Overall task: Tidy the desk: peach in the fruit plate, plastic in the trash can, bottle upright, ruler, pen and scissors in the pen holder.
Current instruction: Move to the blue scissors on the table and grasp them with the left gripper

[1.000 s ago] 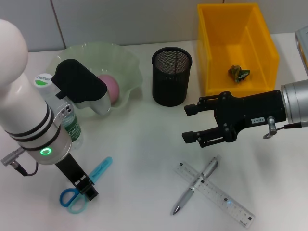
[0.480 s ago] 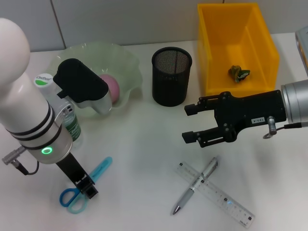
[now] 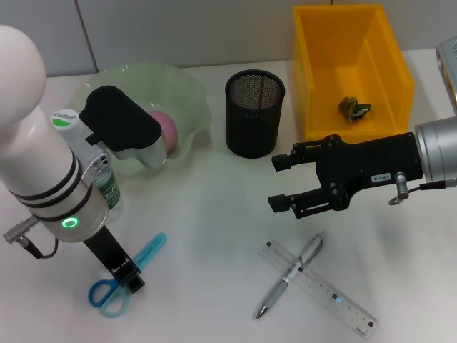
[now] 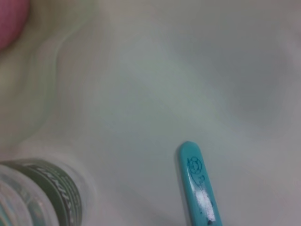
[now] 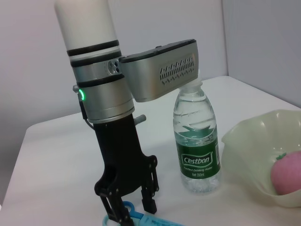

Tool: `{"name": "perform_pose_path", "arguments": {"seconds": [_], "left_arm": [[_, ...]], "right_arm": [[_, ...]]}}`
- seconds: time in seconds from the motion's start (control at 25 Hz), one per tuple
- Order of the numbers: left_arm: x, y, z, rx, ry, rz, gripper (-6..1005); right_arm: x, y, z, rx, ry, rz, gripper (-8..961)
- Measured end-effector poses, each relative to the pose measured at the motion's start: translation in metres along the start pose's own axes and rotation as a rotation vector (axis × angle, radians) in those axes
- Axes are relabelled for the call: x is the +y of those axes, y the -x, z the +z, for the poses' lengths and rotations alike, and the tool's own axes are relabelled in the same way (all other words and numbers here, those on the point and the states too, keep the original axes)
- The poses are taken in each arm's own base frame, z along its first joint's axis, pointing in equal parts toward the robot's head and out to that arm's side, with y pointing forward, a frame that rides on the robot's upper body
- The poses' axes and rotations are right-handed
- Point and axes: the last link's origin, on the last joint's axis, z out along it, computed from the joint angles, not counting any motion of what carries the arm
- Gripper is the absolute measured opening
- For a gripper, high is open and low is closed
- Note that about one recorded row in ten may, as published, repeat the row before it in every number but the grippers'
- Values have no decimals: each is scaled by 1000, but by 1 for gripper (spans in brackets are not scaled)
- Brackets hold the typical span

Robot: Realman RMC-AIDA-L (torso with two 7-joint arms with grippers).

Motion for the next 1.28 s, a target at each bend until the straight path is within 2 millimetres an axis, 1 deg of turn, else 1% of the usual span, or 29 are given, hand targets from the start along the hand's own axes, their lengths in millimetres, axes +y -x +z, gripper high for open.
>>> {"name": "perform_pose_path", "arguments": {"seconds": [0.6,1.28], "left_arm": [[-3,1,1,-9,-24,10,356],[-2,1,2,-12,-23,21,320]], "right_arm": [[0,2,2,-1,5,-6,767],[0,3,4,5,12,-10,767]]}}
